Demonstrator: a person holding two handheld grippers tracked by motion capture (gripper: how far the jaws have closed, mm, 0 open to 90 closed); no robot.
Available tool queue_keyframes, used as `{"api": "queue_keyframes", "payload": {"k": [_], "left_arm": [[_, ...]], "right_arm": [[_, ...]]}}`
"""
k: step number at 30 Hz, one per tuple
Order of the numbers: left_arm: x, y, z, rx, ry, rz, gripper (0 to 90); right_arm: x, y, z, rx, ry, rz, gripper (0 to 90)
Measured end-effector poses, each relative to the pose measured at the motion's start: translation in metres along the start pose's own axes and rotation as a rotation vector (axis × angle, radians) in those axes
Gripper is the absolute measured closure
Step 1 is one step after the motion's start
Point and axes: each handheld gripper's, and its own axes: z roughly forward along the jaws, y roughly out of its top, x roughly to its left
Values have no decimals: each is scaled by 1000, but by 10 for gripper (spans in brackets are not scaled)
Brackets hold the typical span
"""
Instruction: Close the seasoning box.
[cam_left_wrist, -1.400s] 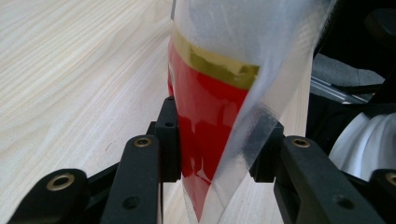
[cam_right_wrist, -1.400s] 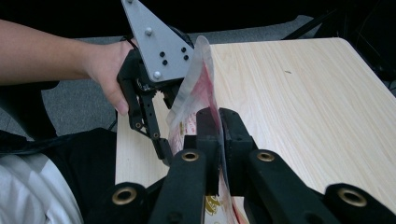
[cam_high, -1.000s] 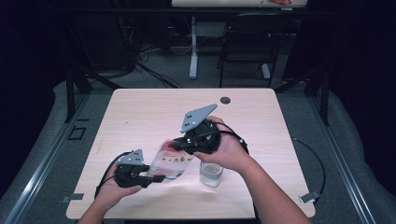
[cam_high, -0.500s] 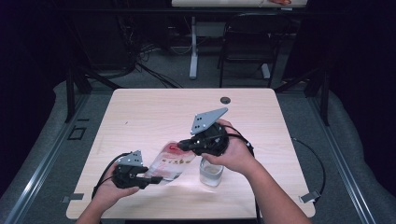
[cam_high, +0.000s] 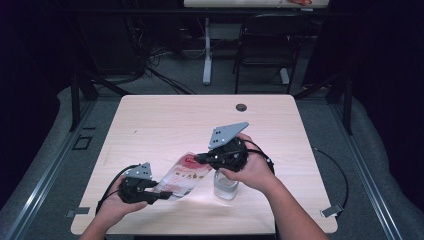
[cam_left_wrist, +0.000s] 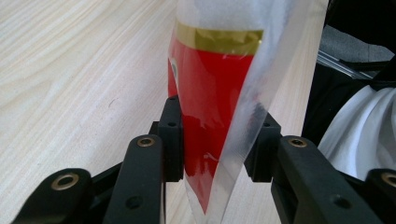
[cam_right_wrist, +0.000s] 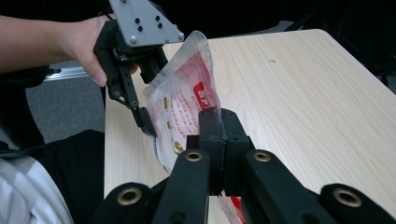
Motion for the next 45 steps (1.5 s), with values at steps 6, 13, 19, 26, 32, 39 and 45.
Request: {"api": "queue_keyframes", "payload": {"k": [6, 13, 19, 26, 32, 39, 45], "left_arm": [[-1, -1, -1, 18, 18, 5, 660], [-1, -3, -3, 30, 13, -3, 661], [-1, 0, -9, 44, 8, 1, 661], [-1, 4, -16, 63, 19, 9, 663], [-2, 10, -22, 67, 30, 21, 665], [-3, 13, -26, 60, 23, 24, 669], [-4, 16, -29, 51, 24, 29, 672]], "right_arm": [[1, -8, 2, -28, 3, 24, 900], [1, -17, 5, -53, 11, 37, 900], [-1, -21, 4, -82, 21, 49, 900], [-1, -26, 4, -97, 19, 57, 900], [-3, -32, 0, -117, 15, 74, 900], [-6, -41, -3, -127, 13, 103, 900], [-7, -48, -5, -136, 14, 122, 900]]}}
